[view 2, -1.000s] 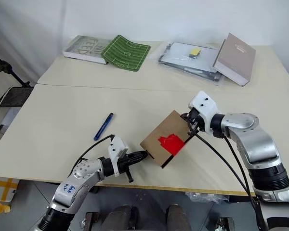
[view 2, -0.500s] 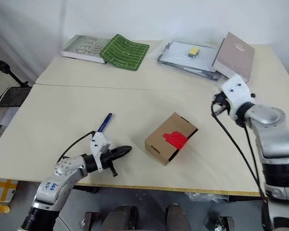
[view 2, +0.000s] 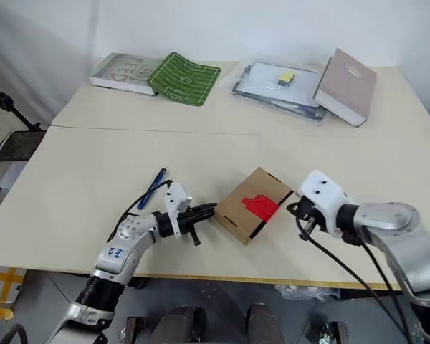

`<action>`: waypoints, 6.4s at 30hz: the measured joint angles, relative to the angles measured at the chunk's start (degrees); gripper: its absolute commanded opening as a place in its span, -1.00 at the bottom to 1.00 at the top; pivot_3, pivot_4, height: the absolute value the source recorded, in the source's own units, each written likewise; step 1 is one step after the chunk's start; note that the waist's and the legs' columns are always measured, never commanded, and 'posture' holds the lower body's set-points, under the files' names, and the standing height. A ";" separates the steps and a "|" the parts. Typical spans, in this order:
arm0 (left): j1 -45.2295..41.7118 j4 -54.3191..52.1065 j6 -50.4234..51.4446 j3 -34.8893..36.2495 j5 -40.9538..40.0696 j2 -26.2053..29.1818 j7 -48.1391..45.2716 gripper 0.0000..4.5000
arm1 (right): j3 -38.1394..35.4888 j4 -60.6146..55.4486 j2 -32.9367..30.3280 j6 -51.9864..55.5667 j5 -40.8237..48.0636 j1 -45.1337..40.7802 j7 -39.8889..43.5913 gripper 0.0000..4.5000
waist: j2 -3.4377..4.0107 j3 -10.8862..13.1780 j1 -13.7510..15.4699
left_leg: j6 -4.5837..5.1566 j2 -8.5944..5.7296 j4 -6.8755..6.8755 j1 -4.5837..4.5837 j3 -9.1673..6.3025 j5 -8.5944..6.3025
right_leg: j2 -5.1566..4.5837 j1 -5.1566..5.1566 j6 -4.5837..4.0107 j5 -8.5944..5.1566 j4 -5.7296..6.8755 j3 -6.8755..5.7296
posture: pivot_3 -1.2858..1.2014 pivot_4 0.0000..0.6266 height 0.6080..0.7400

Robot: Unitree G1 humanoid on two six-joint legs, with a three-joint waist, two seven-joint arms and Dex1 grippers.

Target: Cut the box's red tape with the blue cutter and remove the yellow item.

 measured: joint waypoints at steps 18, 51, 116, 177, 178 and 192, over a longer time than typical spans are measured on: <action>1.84 -10.86 11.29 -4.77 -2.91 0.84 -3.94 -1.00 | 8.17 14.65 4.32 -12.38 -7.69 -10.66 -2.15 -0.99 | 0.00 0.00 0.04 | 0.06 -0.06 -0.03 -0.08 -0.03 -0.03 | -0.10 -0.04 0.00 0.00 0.02 -0.04 | 0.03 -0.52 1.00; -12.99 16.20 -6.63 2.81 1.07 -0.54 -10.14 -1.00 | -10.73 -18.53 -0.09 16.36 8.58 13.98 -5.02 -0.99 | -0.14 0.03 0.34 | 0.28 -0.20 0.11 -0.17 0.00 -0.07 | -0.23 -0.01 0.23 0.12 0.02 -0.17 | 0.03 -0.52 1.00; 11.24 -20.45 30.77 22.08 -7.84 17.75 19.63 1.00 | -1.50 20.42 7.33 -21.01 2.72 -10.82 4.64 1.00 | -0.22 0.07 -0.23 | 0.23 -0.16 -0.08 -0.08 0.02 -0.05 | -0.86 -0.01 0.04 0.23 0.01 -1.63 | 0.03 -0.52 1.00; 8.74 -17.29 23.99 13.21 4.07 8.90 29.58 -0.81 | 2.26 23.49 4.29 -18.18 0.91 -19.58 11.55 1.00 | 0.32 -0.25 0.11 | 0.13 -0.08 -0.30 0.70 -0.14 -0.04 | -1.00 1.07 -0.09 0.58 -0.97 -1.90 | 0.03 -0.52 1.00; 8.85 -17.49 24.09 13.28 4.07 9.34 29.31 -0.81 | 2.26 23.49 4.29 -18.19 0.88 -19.72 11.55 1.00 | 0.33 -0.25 0.10 | 0.13 -0.08 -0.32 0.70 -0.14 -0.05 | -1.00 1.07 -0.09 0.58 -0.99 -1.90 | 0.03 -0.52 1.00; 23.94 -30.30 21.90 18.65 -2.28 26.51 9.45 -0.81 | 14.74 15.69 14.28 -9.59 0.78 -29.62 9.55 0.83 | 0.36 -0.24 -1.82 | -0.03 0.16 -1.12 0.68 -0.08 -0.18 | -1.07 0.75 -0.28 0.54 -1.23 -2.23 | 0.03 -0.52 1.00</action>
